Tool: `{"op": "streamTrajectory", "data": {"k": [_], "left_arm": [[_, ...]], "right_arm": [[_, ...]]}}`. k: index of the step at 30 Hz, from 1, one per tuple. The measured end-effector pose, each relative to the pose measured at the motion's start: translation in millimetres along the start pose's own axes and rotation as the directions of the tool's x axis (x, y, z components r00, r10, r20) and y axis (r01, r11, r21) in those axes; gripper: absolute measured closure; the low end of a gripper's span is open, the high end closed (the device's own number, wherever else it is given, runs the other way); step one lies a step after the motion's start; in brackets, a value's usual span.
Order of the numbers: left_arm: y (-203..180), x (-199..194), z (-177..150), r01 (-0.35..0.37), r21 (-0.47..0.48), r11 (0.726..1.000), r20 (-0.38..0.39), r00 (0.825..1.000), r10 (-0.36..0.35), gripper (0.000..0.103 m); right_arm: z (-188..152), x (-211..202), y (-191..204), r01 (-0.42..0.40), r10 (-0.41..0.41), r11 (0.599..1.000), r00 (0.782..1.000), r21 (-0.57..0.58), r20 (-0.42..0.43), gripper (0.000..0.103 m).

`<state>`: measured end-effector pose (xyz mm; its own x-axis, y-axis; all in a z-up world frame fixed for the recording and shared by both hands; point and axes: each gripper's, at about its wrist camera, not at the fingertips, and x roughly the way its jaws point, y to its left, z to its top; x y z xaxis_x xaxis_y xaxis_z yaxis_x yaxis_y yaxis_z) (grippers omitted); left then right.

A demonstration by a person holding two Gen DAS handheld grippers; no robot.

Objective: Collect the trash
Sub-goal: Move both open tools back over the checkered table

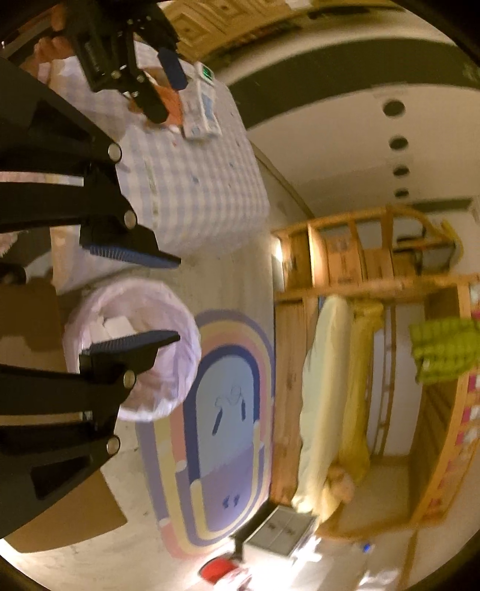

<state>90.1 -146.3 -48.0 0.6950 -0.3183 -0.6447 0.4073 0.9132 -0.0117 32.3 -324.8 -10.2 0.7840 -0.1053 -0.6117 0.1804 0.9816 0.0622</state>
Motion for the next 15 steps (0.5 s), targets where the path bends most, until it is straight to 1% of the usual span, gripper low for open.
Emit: {"op": "streamTrajectory", "data": {"k": [2,4,5,7,9,12,14,15], "left_arm": [[17,-9,-6,-0.034,-0.026,0.999,0.006,0.999,0.034,0.027],[36,-20,-14,-0.083,-0.051,0.995,0.014,0.996,0.084,0.027],[47,-25,-17,-0.108,-0.063,0.992,0.016,0.994,0.109,0.027],[64,-32,-24,-0.146,-0.090,0.985,0.012,0.989,0.148,0.027],[86,-40,-33,-0.187,-0.126,0.974,-0.002,0.982,0.189,0.027],[118,-48,-43,-0.244,-0.175,0.954,-0.019,0.969,0.245,0.027],[134,-52,-48,-0.267,-0.202,0.942,-0.031,0.963,0.266,0.027],[146,-54,-51,-0.286,-0.221,0.932,-0.042,0.958,0.284,0.027]], "right_arm": [[0,1,19,-0.039,0.039,0.998,0.999,-0.044,-0.006,0.058],[-1,2,37,-0.067,0.067,0.995,0.998,-0.074,-0.010,0.051],[-1,3,50,-0.096,0.095,0.990,0.995,-0.102,-0.016,0.049],[0,6,70,-0.132,0.130,0.982,0.991,-0.137,-0.025,0.040],[0,10,89,-0.157,0.153,0.973,0.988,-0.169,-0.037,0.035],[0,22,118,-0.200,0.190,0.957,0.980,-0.211,-0.065,0.033],[1,32,139,-0.228,0.212,0.946,0.973,-0.232,-0.089,0.033],[2,35,146,-0.239,0.222,0.941,0.970,-0.239,-0.095,0.033]]}}
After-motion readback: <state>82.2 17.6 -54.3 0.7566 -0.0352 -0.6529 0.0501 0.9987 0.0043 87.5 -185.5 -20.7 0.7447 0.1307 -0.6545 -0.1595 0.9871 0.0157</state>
